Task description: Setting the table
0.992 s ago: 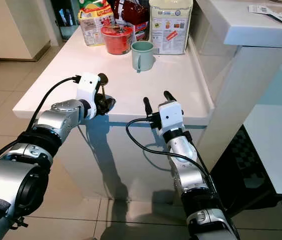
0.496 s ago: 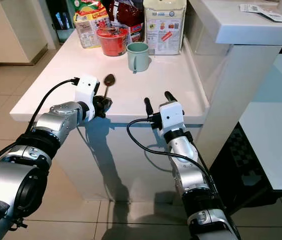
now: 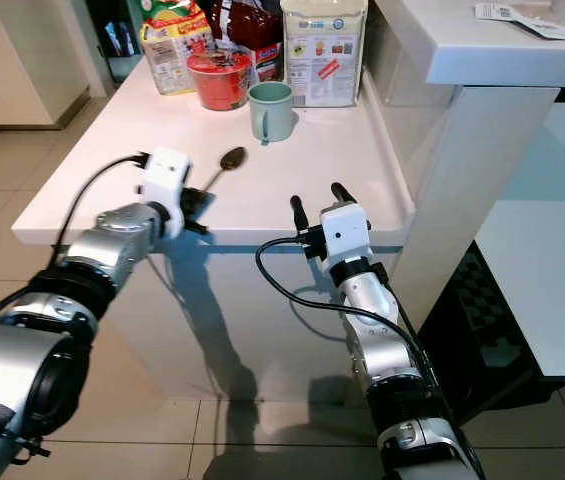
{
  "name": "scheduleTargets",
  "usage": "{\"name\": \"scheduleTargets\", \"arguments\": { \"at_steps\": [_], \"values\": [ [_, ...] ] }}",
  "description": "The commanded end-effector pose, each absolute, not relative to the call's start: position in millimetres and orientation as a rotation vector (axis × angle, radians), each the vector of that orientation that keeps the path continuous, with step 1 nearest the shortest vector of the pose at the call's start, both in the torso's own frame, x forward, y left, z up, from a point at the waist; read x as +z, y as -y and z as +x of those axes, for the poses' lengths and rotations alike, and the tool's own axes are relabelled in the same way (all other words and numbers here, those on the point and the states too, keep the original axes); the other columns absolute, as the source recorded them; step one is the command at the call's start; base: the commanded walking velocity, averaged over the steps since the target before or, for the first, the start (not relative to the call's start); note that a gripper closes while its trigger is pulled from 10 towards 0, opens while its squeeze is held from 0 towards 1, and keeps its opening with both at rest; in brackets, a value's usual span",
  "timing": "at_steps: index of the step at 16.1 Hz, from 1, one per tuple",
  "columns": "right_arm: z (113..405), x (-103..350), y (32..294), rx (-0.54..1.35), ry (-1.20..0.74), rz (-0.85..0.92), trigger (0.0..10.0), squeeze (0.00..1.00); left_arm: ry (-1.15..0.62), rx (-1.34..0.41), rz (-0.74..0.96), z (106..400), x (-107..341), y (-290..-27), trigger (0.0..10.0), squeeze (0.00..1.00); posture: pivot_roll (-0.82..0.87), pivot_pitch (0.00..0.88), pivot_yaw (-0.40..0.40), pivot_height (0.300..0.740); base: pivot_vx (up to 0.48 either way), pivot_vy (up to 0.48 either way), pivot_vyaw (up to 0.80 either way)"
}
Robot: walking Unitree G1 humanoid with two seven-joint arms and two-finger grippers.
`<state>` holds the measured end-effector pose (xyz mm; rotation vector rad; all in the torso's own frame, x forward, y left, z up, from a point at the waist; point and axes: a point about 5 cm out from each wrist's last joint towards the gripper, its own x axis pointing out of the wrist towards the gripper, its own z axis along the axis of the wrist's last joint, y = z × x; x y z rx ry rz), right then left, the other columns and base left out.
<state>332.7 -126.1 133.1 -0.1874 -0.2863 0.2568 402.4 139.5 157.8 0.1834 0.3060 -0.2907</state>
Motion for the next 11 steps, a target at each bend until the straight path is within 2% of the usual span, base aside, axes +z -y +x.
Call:
{"name": "scheduleTargets", "arguments": {
  "at_steps": [1,11],
  "values": [
    [331.2,133.7,124.8,0.267,0.287,-0.198,10.0,0.00,-0.400,-0.233,0.193,394.8,135.2,-153.7,0.0,0.00,0.02,0.037,0.053,0.740,0.000,0.000,0.00],
    [330.9,131.9,123.7,0.283,0.277,-0.204,10.0,0.00,-0.190,-0.189,0.181,405.7,178.2,-150.8,0.0,0.00,0.03,0.047,0.043,0.740,0.000,0.000,0.00]
  ]
}}
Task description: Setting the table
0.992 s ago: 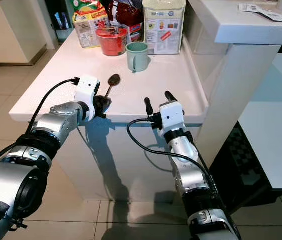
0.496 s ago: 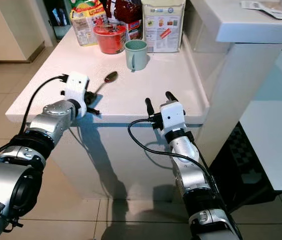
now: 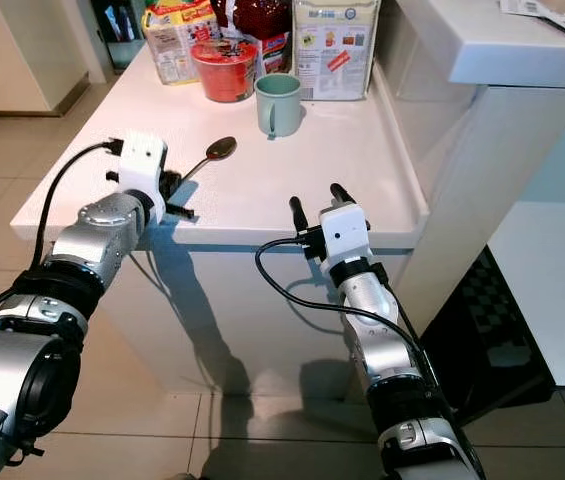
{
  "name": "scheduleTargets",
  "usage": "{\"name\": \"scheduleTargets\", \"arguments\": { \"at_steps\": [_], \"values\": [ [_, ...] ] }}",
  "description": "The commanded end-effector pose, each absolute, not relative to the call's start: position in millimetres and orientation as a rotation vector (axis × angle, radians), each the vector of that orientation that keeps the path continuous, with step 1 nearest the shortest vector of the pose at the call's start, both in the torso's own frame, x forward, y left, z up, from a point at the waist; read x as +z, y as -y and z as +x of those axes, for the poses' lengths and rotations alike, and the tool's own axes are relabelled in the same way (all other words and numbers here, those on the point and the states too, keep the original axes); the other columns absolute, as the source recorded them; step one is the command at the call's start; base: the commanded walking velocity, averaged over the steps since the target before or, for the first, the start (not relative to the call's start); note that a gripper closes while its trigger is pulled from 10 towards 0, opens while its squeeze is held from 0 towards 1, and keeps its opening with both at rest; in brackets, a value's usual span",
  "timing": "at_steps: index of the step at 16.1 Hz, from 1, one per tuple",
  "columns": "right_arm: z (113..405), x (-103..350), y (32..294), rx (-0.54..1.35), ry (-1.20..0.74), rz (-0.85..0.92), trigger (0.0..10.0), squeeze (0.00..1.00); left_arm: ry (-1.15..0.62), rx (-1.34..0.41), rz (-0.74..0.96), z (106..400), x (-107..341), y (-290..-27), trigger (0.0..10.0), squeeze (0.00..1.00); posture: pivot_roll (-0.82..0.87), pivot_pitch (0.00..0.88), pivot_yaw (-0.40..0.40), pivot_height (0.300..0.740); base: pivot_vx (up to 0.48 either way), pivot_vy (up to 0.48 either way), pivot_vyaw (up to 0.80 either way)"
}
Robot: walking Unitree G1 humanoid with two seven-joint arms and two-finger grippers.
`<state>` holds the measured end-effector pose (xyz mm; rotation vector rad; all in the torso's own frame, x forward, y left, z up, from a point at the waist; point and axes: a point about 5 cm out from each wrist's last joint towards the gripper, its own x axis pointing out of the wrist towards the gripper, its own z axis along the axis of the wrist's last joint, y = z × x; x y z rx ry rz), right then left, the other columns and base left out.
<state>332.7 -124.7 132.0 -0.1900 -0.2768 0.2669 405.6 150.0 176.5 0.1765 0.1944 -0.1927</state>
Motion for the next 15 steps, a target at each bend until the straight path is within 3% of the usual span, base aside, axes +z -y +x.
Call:
{"name": "scheduleTargets", "arguments": {
  "at_steps": [1,2,3,4,5,10,15],
  "values": [
    [330.9,131.8,123.4,0.285,0.276,-0.204,10.0,0.00,-0.199,-0.219,0.212,405.5,178.1,-147.1,0.0,0.00,0.03,0.047,0.043,0.740,0.000,0.000,0.00],
    [331.0,131.5,123.1,0.287,0.275,-0.205,10.0,0.00,-0.214,-0.221,0.230,405.6,177.3,-145.9,0.5,0.00,0.03,0.047,0.043,0.740,0.000,0.000,0.00],
    [331.0,131.4,122.9,0.288,0.274,-0.205,10.0,0.00,-0.220,-0.215,0.228,405.8,177.2,-146.0,10.0,0.00,0.03,0.049,0.042,0.740,0.000,0.000,0.00],
    [330.8,131.3,122.8,0.288,0.274,-0.204,10.0,0.00,-0.216,-0.224,0.246,405.9,179.1,-144.8,10.0,0.00,0.03,0.049,0.042,0.740,0.000,0.000,0.00],
    [330.7,131.2,122.9,0.287,0.273,-0.204,10.0,0.00,-0.212,-0.230,0.237,405.9,180.5,-143.4,10.0,1.00,0.03,0.049,0.042,0.740,0.000,0.000,0.00],
    [330.4,130.3,122.8,0.283,0.270,-0.203,10.0,0.00,-0.190,-0.294,0.255,405.6,192.8,-133.4,10.0,1.00,0.03,0.048,0.048,0.740,0.000,0.000,0.00],
    [329.9,130.0,122.1,0.280,0.270,-0.199,10.0,0.00,-0.268,-0.279,0.274,404.1,178.7,-149.2,10.0,1.00,0.03,0.051,0.055,0.740,0.000,0.000,0.00]
  ]
}}
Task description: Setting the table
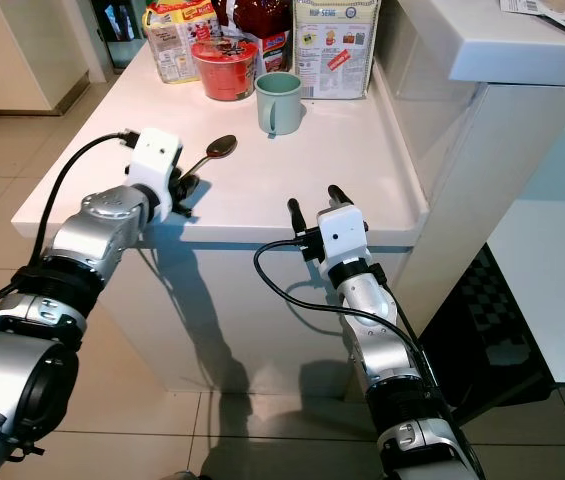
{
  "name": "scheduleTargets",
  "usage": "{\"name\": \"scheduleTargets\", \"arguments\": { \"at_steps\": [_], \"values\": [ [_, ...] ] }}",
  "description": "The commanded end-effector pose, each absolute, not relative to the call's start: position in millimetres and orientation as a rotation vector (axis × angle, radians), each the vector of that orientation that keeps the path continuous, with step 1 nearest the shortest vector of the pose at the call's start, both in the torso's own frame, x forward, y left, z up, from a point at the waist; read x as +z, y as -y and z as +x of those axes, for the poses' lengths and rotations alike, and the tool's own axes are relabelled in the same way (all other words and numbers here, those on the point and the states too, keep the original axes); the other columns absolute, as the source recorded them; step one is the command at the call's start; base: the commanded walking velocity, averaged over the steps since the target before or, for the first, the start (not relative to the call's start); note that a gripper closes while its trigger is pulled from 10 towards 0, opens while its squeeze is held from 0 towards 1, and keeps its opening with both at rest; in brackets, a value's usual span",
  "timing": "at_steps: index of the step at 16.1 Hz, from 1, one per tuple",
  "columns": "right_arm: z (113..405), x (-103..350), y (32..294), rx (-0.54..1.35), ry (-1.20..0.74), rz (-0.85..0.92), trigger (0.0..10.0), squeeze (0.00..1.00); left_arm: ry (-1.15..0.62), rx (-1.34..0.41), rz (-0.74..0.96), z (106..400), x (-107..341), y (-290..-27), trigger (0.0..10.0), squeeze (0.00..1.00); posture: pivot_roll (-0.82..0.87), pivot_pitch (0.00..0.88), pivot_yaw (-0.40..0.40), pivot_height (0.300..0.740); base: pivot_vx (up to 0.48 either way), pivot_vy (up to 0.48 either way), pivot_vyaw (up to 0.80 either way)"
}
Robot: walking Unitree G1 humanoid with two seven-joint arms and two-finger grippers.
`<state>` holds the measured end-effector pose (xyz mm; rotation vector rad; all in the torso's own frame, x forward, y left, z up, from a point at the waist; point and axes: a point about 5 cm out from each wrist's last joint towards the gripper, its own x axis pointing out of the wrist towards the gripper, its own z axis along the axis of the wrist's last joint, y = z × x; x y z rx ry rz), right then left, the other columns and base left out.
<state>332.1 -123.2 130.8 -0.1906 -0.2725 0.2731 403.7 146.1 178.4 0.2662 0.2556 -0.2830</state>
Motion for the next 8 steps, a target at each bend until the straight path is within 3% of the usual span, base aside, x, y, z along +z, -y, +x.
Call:
{"name": "scheduleTargets", "arguments": {
  "at_steps": [1,6,7,8],
  "values": [
    [329.8,129.9,122.4,0.279,0.270,-0.198,10.0,0.00,-0.276,-0.275,0.280,404.0,176.7,-152.5,10.0,1.00,0.03,0.052,0.056,0.740,0.000,0.000,0.00],
    [329.3,129.9,124.3,0.272,0.269,-0.200,10.0,0.00,-0.298,-0.262,0.313,405.8,177.8,-164.6,10.0,1.00,0.02,0.059,0.060,0.740,0.000,0.000,0.00],
    [329.3,130.2,124.8,0.270,0.270,-0.200,10.0,0.00,-0.305,-0.262,0.324,406.4,178.5,-165.6,10.0,0.00,0.02,0.059,0.061,0.740,0.000,0.000,0.00],
    [329.4,130.3,125.2,0.268,0.270,-0.200,10.0,0.00,-0.311,-0.271,0.324,406.8,179.1,-165.6,10.0,0.00,0.02,0.061,0.062,0.740,0.000,0.000,0.00]
  ]
}}
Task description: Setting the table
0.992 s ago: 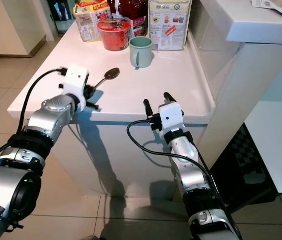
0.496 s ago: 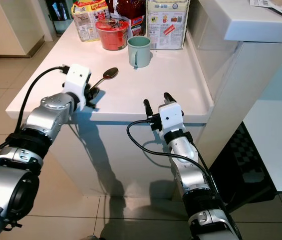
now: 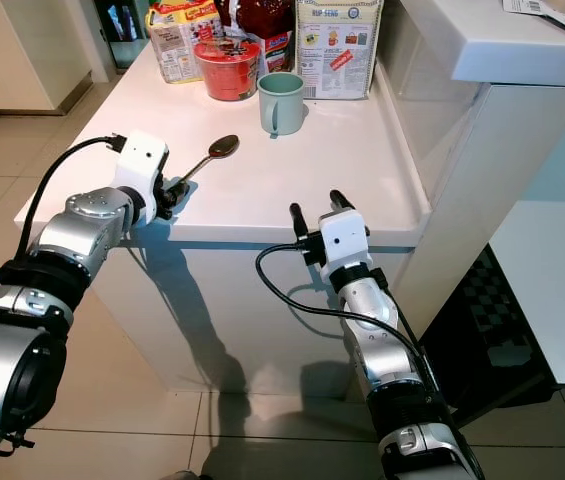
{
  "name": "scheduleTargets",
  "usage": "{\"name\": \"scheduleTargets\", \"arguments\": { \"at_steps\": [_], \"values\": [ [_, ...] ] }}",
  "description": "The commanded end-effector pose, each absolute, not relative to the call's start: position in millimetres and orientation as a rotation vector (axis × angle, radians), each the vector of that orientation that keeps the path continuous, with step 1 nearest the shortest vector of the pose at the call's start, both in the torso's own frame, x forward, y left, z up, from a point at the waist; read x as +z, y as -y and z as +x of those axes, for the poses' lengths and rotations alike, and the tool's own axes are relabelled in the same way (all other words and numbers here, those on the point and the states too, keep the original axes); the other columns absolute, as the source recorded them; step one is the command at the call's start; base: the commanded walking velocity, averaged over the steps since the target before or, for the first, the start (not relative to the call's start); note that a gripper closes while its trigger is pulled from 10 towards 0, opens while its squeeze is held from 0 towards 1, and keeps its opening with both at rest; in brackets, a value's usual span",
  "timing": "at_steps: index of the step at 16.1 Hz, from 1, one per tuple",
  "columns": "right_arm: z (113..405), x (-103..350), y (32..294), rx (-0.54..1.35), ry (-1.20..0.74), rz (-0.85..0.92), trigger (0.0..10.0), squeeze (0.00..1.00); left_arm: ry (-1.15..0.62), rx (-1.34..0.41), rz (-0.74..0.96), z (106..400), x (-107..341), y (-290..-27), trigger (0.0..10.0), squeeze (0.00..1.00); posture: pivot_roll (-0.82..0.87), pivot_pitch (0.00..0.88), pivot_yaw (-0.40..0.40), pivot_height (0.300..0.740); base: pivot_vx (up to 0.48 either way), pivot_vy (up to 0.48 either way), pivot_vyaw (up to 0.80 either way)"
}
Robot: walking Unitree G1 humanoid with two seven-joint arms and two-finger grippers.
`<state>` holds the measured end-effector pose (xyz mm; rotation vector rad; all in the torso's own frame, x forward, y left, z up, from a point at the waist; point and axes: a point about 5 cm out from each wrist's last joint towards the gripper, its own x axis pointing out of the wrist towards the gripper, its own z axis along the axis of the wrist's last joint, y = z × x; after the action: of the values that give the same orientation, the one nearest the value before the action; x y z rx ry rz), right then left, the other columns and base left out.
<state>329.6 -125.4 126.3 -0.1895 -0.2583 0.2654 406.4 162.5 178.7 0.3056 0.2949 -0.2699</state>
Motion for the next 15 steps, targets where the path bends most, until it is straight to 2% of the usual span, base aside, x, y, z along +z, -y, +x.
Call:
{"name": "scheduleTargets", "arguments": {
  "at_steps": [1,3,5,12,13,14,15],
  "values": [
    [329.4,130.2,125.3,0.267,0.270,-0.200,10.0,0.00,-0.324,-0.283,0.317,406.8,178.0,-165.4,10.0,0.00,0.02,0.061,0.063,0.740,0.000,0.000,0.00],
    [329.1,130.0,124.8,0.267,0.270,-0.200,10.0,0.00,-0.379,-0.334,0.257,404.6,170.8,-163.0,10.0,0.00,0.02,0.059,0.064,0.740,0.000,0.000,0.00],
    [329.4,130.7,124.5,0.268,0.272,-0.199,10.0,0.00,-0.478,-0.397,0.094,398.7,156.9,-160.2,10.0,0.00,0.01,0.054,0.064,0.740,0.000,0.000,0.00],
    [329.1,132.2,127.7,0.262,0.277,-0.207,10.0,0.00,-0.563,-0.390,0.060,389.3,133.1,-165.2,10.0,0.00,0.00,0.048,0.061,0.740,0.000,0.000,0.00],
    [328.7,131.9,128.1,0.262,0.276,-0.208,10.0,0.00,-0.574,-0.389,0.063,388.0,130.3,-166.2,3.9,0.00,0.00,0.047,0.061,0.740,0.000,0.000,0.00],
    [328.5,131.6,128.3,0.263,0.275,-0.208,10.0,0.00,-0.582,-0.399,0.067,386.8,127.8,-165.1,0.0,0.00,0.00,0.047,0.061,0.740,0.000,0.000,0.00],
    [328.3,131.3,128.5,0.263,0.275,-0.208,10.0,0.00,-0.584,-0.406,0.069,386.3,126.7,-164.1,0.0,0.00,0.00,0.047,0.061,0.740,0.000,0.000,0.00]
  ]
}}
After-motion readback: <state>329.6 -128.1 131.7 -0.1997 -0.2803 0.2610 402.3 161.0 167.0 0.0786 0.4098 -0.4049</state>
